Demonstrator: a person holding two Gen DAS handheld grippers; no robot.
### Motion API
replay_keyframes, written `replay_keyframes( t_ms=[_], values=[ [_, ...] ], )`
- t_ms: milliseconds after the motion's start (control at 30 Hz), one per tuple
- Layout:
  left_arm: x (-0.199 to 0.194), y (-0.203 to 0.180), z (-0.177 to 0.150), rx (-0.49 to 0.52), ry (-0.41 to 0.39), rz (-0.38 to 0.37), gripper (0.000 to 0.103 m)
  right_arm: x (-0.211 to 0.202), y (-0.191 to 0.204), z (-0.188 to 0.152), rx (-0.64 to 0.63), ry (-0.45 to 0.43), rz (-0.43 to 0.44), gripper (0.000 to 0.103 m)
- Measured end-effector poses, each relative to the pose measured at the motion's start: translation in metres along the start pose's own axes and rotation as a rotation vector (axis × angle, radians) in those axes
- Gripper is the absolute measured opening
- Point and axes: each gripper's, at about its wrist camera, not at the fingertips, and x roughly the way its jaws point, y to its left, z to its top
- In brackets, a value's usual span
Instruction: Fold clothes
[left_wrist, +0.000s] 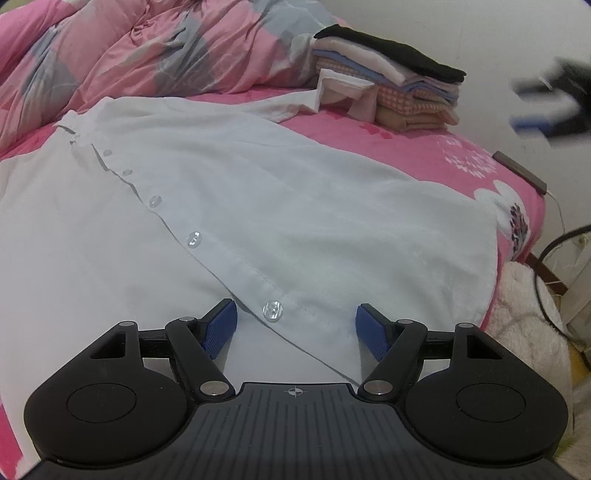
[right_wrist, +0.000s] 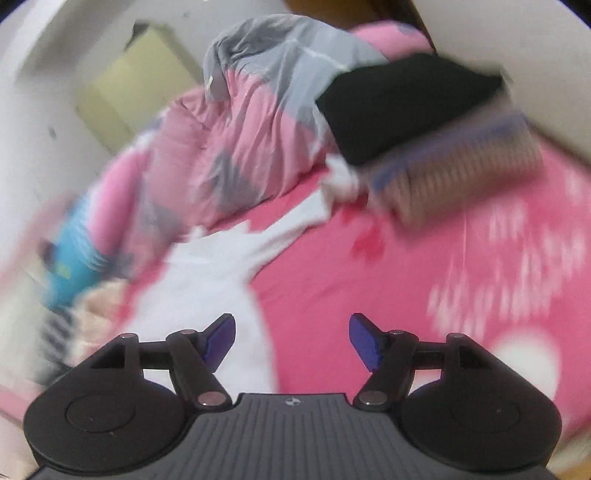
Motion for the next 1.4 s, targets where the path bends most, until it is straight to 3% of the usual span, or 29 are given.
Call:
replay_keyframes(
  t_ms=[100, 233, 333, 367, 433, 500, 733, 867, 933, 1033, 1133, 1300, 1400],
  values=[
    [0.001, -0.002, 0.001, -0.001, 0.006, 0.010, 0.072, 0.011, -0.024, -0.048, 0.161, 0.049, 0.041, 0.064],
    [0.002, -0.004, 0.003, 0.005, 0.018, 0.025, 0.072, 0.048, -0.053, -0.085, 0.343, 0.065, 0.111, 0.060],
    [0.002, -0.005, 0.004, 0.005, 0.024, 0.031, 0.072, 0.070, -0.055, -0.091, 0.355, 0.058, 0.149, 0.057],
    [0.002, -0.005, 0.004, 0.004, 0.025, 0.032, 0.072, 0.075, -0.049, -0.091, 0.321, 0.060, 0.157, 0.053],
    [0.002, -0.005, 0.004, 0.002, 0.028, 0.035, 0.072, 0.079, -0.034, -0.091, 0.224, 0.075, 0.182, 0.027],
    [0.003, -0.005, 0.004, 0.004, 0.030, 0.037, 0.072, 0.083, -0.016, -0.092, 0.100, 0.080, 0.202, 0.025],
    [0.004, -0.006, 0.007, 0.012, 0.048, 0.044, 0.073, 0.088, 0.078, -0.125, -0.526, 0.015, 0.195, 0.025],
    [0.005, -0.006, 0.009, 0.014, 0.060, 0.043, 0.073, 0.090, 0.102, -0.157, -0.784, 0.043, 0.178, 0.025],
    [0.006, -0.006, 0.010, 0.018, 0.066, 0.043, 0.073, 0.087, 0.104, -0.165, -0.828, 0.072, 0.197, 0.025],
    [0.007, -0.007, 0.010, 0.021, 0.070, 0.044, 0.073, 0.071, 0.089, -0.147, -0.738, 0.058, 0.260, 0.025],
    [0.006, -0.007, 0.009, 0.019, 0.068, 0.045, 0.074, 0.057, 0.054, -0.104, -0.514, -0.045, 0.291, 0.026],
    [0.006, -0.007, 0.009, 0.019, 0.064, 0.045, 0.074, 0.067, 0.008, -0.057, -0.249, -0.096, 0.156, 0.027],
    [0.006, -0.006, 0.008, 0.018, 0.063, 0.042, 0.074, 0.092, -0.010, -0.029, -0.117, -0.052, 0.161, 0.027]
  ],
)
